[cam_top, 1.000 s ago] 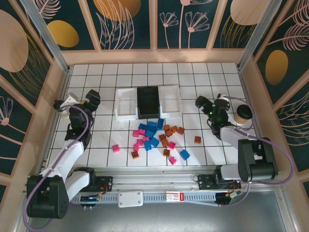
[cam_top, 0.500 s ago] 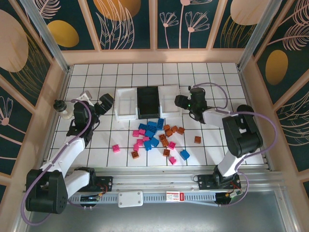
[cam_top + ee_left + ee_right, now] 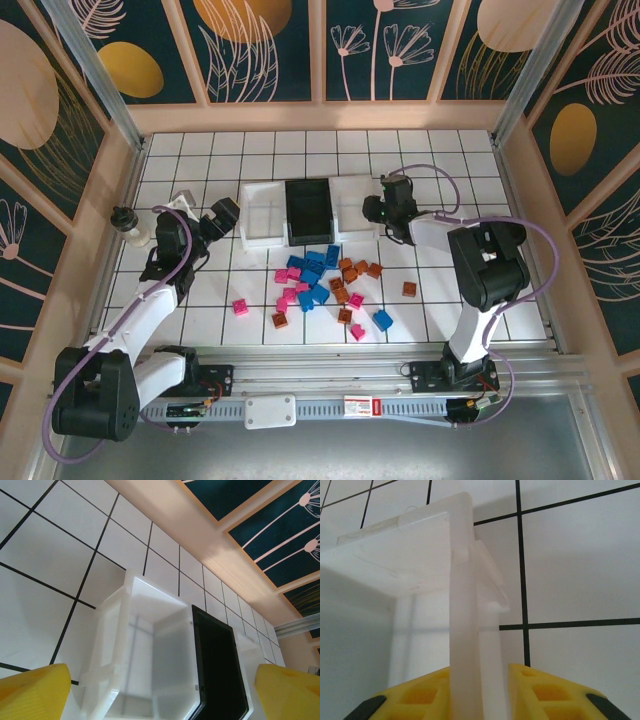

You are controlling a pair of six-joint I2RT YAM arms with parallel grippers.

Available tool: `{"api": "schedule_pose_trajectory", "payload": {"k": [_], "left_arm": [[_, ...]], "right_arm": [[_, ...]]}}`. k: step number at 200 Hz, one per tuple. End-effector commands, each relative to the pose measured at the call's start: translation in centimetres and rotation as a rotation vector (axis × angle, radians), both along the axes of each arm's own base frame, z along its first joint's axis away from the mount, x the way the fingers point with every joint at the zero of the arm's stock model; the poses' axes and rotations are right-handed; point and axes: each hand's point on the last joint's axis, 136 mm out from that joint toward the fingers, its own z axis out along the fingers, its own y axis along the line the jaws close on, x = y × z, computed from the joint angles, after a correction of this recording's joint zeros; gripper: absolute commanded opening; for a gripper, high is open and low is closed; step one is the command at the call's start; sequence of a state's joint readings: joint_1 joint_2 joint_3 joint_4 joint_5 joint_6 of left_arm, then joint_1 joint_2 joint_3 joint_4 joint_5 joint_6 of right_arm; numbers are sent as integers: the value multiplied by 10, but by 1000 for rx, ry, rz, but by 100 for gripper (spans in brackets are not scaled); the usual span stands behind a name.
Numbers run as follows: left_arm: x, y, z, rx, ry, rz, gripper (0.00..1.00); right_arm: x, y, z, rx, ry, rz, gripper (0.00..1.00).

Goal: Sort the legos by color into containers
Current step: Rotate the container at the top-center of the table.

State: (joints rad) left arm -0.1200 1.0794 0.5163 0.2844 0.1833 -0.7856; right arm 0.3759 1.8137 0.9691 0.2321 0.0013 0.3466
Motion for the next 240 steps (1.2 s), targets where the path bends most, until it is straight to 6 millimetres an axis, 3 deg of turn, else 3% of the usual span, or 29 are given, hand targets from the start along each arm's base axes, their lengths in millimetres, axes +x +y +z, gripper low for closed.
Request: {"api": "schedule_pose_trajectory", "payload": {"k": [1,60,66,87,113,122,141,172,200,240], "left_arm": [[-1,-6,0,13,0,-36,95],[-1,-9,0,6,4,-46,95],[-1,-10,-1,6,7,-48,95],[-2,-12,0,9,9,-57,96],[-6,-20,1,11,9,-79,96],[-7,-24,0,11,12,-89,96],[-11,-27,-2,1,24,-98,97],[-18,-24,-6,-7,26,-80,96],[-20,-21,-4,-2,14,-69,97],[-20,-26,-11,-20,23,-89,97]], "right_arm": [[7,-12,-4,-67,9,-40,26],[12,-19,-1,-64,9,-84,24],[13,-18,-1,-65,9,-83,28],[13,-20,8,-59,-11,-90,58],[1,-24,34,-48,-53,-103,71],[-10,-27,44,-42,-62,-115,72],[-39,-36,41,-27,-1,-158,72],[-104,-61,15,-61,130,-221,72],[-155,-86,4,-78,215,-286,72],[-200,-102,-8,-72,327,-325,71]]}}
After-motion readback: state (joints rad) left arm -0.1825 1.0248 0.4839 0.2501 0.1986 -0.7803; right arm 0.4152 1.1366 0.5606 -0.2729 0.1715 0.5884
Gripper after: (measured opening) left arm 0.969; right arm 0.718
